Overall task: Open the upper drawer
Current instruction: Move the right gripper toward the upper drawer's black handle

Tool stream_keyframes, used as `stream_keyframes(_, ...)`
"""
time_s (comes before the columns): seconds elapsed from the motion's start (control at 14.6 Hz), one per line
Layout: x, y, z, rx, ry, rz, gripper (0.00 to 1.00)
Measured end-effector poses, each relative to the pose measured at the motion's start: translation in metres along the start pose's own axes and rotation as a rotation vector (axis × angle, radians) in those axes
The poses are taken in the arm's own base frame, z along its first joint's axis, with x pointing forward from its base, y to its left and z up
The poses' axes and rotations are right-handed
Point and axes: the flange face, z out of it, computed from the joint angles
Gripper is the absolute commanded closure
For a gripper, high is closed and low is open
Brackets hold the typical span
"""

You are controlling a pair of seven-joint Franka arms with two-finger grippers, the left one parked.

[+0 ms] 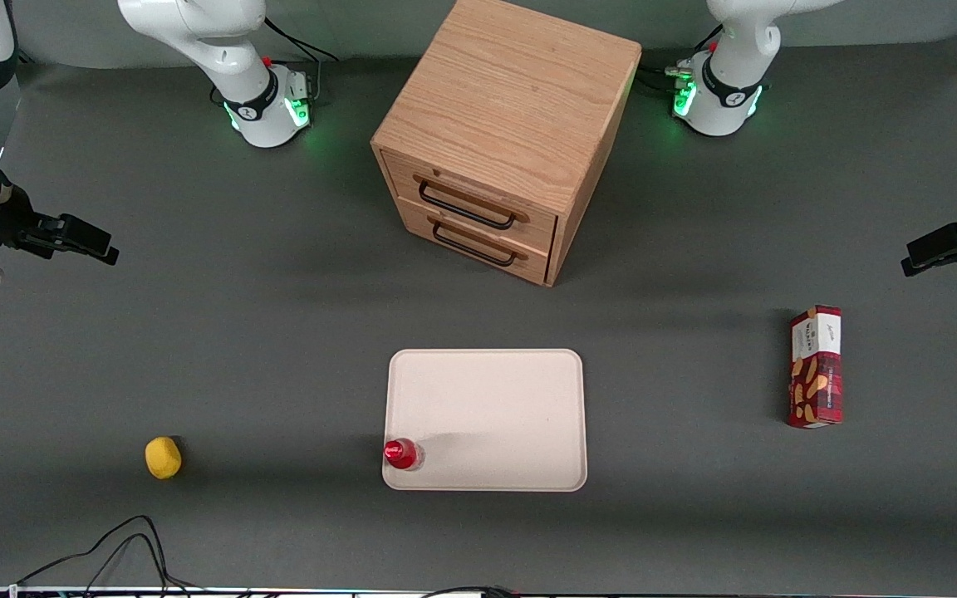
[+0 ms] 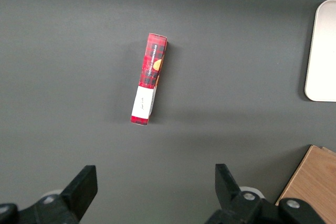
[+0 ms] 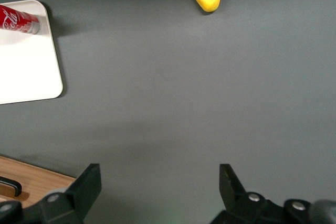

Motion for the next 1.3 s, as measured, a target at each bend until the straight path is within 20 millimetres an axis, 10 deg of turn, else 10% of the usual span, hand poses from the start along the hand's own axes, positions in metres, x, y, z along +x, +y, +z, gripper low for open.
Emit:
stream_keyframes(0.41,-0.002,-0.015,0.003,0.032,-0.009,-0.021,0.0)
stream_keyframes(0.89,-0.063,-0.217,0.015,0.11,-0.033,-0.589,0.0)
stream_keyframes(1.3,-0.12,-0.378,0.074,0.13,-0.061,-0.969,0.0)
